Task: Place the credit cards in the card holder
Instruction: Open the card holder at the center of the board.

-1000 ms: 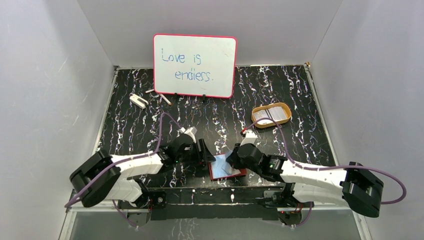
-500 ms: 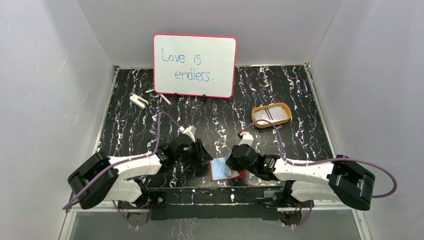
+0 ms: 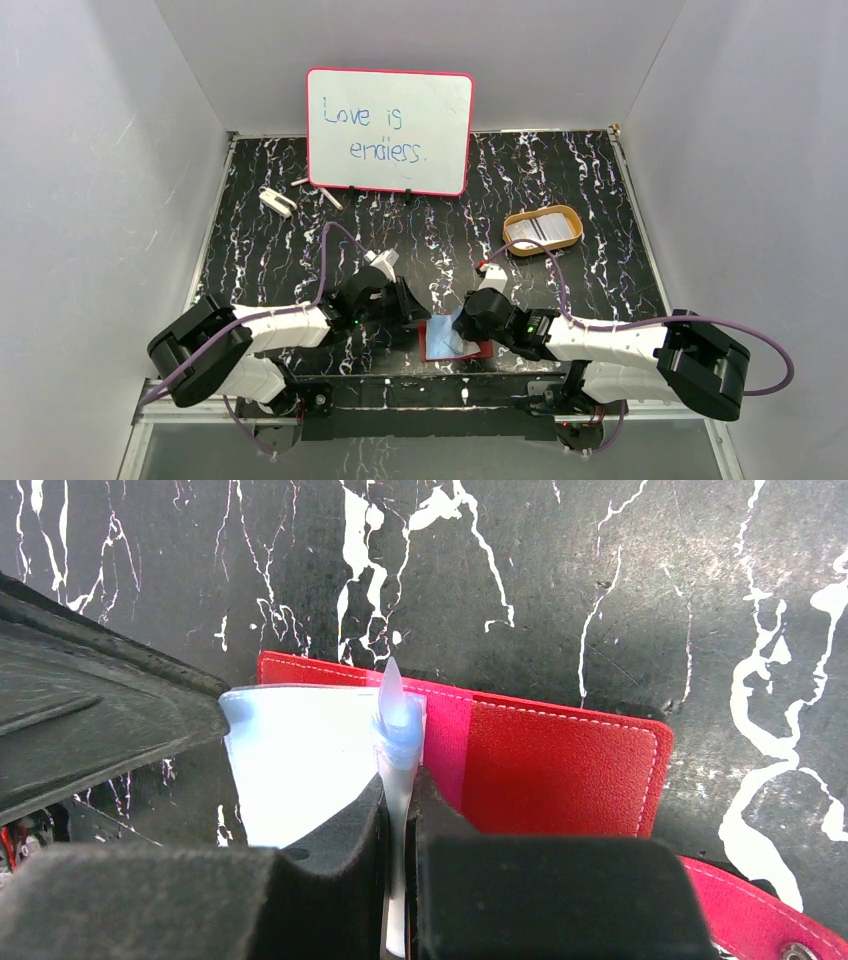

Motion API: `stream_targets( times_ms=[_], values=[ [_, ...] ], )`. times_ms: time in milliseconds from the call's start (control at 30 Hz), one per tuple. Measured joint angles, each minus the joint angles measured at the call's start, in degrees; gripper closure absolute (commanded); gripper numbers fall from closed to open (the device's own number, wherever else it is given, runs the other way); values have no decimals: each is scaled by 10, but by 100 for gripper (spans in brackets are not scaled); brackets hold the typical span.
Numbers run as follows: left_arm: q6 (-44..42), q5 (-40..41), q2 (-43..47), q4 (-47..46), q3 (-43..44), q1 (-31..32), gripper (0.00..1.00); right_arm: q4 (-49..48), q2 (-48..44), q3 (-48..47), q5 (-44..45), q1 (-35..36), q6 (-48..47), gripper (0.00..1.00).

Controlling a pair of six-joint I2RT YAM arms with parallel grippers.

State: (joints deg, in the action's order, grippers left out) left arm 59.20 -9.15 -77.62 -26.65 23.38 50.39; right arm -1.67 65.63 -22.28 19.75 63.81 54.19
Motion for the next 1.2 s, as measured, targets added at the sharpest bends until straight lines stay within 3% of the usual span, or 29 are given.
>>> stream_targets(
  times_ms=[233, 400, 633, 767, 1200],
  values=[
    [3, -12, -16, -21, 0, 0, 97, 1, 2, 0, 0, 0, 1, 89],
    [6, 8, -15, 9, 0, 0, 95, 2, 4, 0, -2, 0, 1, 88],
    [-2, 122, 147, 174, 2, 0, 78, 5, 3, -2, -2, 0, 1, 88],
    [-12, 139, 184, 189, 8, 0, 80, 5, 3, -2, -2, 0, 1, 87],
    [-9, -7, -65, -7, 8, 7, 97, 14, 5, -5, -2, 0, 2, 84]
  ],
)
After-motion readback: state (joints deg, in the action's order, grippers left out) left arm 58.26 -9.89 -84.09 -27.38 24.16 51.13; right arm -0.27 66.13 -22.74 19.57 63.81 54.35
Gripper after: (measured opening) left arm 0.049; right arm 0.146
